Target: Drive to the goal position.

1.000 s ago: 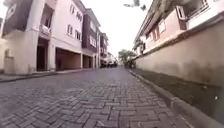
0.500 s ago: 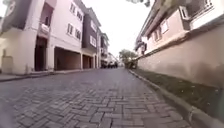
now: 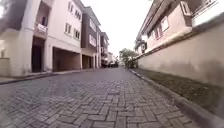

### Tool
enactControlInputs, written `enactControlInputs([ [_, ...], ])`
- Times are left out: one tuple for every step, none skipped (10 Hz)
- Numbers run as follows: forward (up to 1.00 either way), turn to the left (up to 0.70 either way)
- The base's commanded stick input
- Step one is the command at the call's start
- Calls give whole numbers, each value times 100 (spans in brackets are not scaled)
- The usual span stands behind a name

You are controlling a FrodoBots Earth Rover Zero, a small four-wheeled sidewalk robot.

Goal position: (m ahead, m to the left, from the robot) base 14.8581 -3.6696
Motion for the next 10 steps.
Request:
enactControlInputs([
  [70,-29],
  [70,-35],
  [70,-35],
  [70,-35],
  [70,-35],
  [70,-26],
  [70,-3],
  [70,0],
  [70,0],
  [70,0],
])
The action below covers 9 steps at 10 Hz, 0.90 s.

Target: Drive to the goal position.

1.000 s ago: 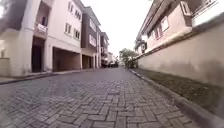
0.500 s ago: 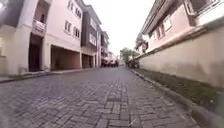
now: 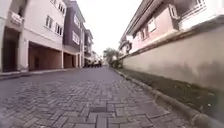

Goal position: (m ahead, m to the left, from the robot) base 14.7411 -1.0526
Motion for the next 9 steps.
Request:
enactControlInputs([
  [70,0],
  [70,0],
  [70,0],
  [70,0],
  [70,0],
  [70,0],
  [70,0],
  [70,0],
  [70,0],
])
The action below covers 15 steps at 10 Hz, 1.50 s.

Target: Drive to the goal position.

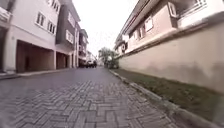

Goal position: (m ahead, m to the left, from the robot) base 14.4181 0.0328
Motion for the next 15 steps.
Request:
enactControlInputs([
  [70,0],
  [70,0],
  [70,0],
  [70,0],
  [70,0],
  [70,0],
  [70,0],
  [70,0],
  [70,0],
  [70,0],
  [70,0],
  [70,0],
  [70,0],
  [70,0],
  [70,0],
])
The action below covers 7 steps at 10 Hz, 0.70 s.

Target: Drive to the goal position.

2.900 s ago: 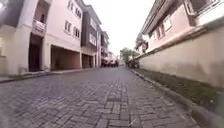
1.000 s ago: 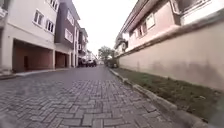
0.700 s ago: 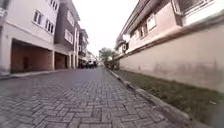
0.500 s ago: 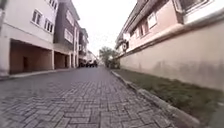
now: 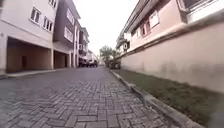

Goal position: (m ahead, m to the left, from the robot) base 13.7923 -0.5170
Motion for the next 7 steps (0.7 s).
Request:
enactControlInputs([
  [70,5],
  [70,31],
  [70,35],
  [70,29],
  [70,5],
  [70,0],
  [70,0],
])
